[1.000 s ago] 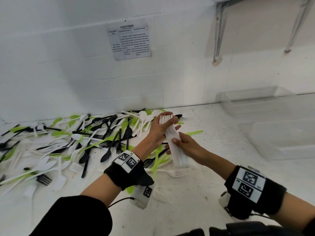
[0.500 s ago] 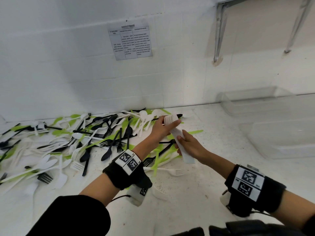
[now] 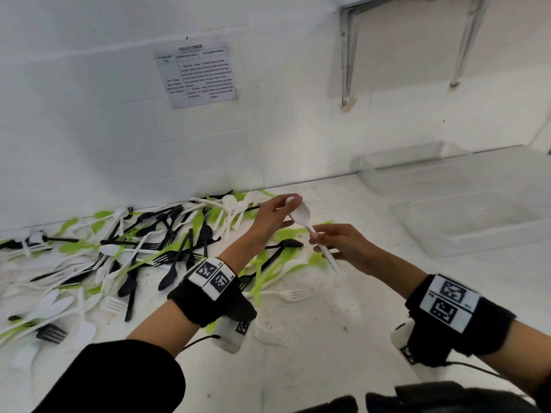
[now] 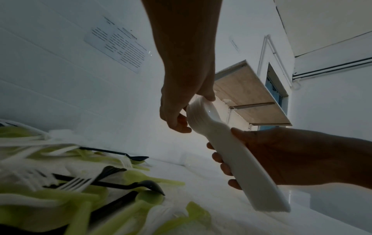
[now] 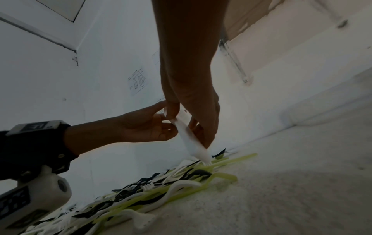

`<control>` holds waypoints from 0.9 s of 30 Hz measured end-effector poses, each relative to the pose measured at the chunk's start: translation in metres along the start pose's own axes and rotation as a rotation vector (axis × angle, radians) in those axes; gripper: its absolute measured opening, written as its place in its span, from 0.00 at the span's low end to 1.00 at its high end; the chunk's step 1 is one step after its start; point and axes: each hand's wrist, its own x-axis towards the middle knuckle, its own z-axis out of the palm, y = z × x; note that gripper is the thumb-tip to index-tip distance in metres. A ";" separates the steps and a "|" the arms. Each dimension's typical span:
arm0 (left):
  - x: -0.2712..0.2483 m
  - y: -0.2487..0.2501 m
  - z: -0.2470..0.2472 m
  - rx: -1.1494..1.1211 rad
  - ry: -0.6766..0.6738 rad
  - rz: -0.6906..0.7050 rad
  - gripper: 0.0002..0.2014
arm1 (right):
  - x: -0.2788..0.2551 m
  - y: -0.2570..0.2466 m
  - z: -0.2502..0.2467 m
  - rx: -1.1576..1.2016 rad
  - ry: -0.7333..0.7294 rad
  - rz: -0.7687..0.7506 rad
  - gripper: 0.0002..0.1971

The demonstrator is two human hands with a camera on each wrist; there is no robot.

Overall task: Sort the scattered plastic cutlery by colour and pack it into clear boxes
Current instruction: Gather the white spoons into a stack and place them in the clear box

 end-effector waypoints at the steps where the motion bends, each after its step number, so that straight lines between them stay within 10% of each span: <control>1: 0.002 0.001 0.004 0.006 -0.021 0.001 0.11 | -0.003 0.001 -0.005 -0.005 0.037 -0.008 0.06; 14: 0.024 0.011 0.108 -0.026 -0.440 0.058 0.14 | -0.073 0.006 -0.106 -0.410 0.488 -0.048 0.18; 27: 0.062 0.007 0.204 -0.057 -0.431 0.052 0.15 | -0.063 0.002 -0.228 -0.593 0.443 -0.081 0.19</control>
